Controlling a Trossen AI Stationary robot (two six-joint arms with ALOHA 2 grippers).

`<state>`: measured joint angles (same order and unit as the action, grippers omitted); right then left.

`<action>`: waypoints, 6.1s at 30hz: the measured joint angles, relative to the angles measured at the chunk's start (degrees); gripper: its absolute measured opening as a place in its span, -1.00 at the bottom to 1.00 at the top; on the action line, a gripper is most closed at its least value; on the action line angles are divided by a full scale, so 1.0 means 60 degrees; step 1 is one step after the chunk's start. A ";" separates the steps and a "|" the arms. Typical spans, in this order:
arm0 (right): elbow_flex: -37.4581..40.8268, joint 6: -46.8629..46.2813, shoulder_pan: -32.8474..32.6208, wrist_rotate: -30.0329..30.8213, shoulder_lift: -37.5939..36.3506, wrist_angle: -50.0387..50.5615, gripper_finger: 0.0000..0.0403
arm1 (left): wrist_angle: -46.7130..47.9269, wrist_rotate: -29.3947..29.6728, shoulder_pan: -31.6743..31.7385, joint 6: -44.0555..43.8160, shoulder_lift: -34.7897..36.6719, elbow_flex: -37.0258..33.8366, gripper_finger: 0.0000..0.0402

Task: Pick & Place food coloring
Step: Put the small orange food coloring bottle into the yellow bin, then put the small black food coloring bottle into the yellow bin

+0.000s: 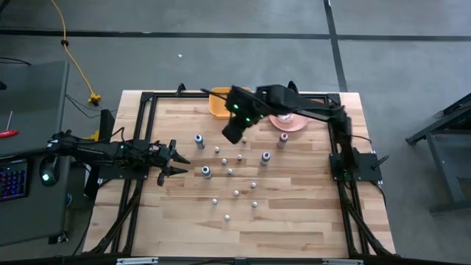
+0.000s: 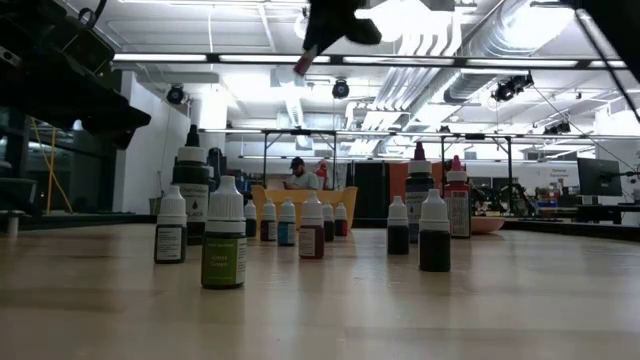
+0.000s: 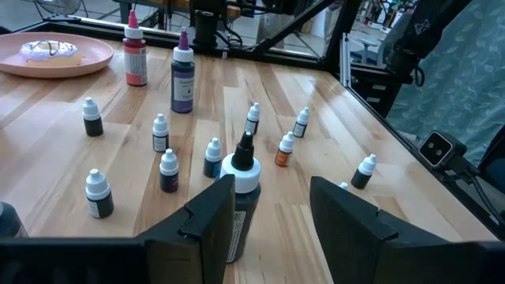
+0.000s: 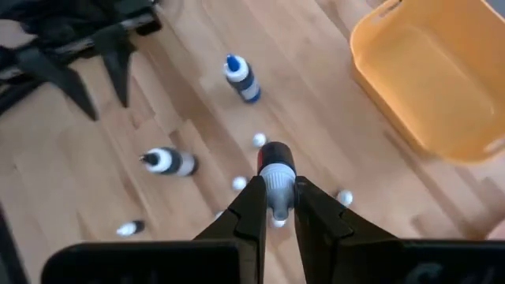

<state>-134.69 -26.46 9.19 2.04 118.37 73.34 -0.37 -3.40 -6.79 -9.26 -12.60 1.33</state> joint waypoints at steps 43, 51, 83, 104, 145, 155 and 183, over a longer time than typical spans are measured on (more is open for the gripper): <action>0.0207 0.6075 0.3777 0.0787 0.2274 -0.0617 -0.81 | 0.0008 0.0095 0.0002 -0.0001 -0.0002 -0.0001 -0.19; 0.0218 0.5284 0.3775 0.0519 0.2736 -0.0444 -0.81 | 0.0020 0.0211 0.0002 0.0001 -0.0002 -0.0001 -0.19; 0.0477 0.1873 0.3646 -0.0438 0.3402 0.0236 -0.82 | 0.0017 0.0240 0.0002 -0.0002 0.0000 -0.0001 -0.19; 0.0477 0.1744 0.3646 -0.0314 0.3584 0.0438 -0.58 | 0.0013 0.0242 0.0004 0.0001 0.0000 -0.0001 -0.19; 0.0481 0.6350 0.1715 -0.1362 0.0174 0.2078 -0.51 | 0.0013 0.0244 0.0002 -0.0002 0.0000 -0.0001 -0.19; 0.2481 0.8233 0.1319 -0.1990 0.0182 0.1447 -0.50 | 0.0013 0.0244 0.0003 0.0000 0.0000 -0.0001 -0.19; 0.7022 0.7986 0.1421 -0.1574 0.0192 -0.4265 -0.09 | 0.0013 0.0244 0.0000 -0.0002 0.0000 -0.0001 -0.19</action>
<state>-92.56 21.45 17.72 -7.40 119.52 47.75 -0.30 -1.93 -6.78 -9.28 -12.60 1.32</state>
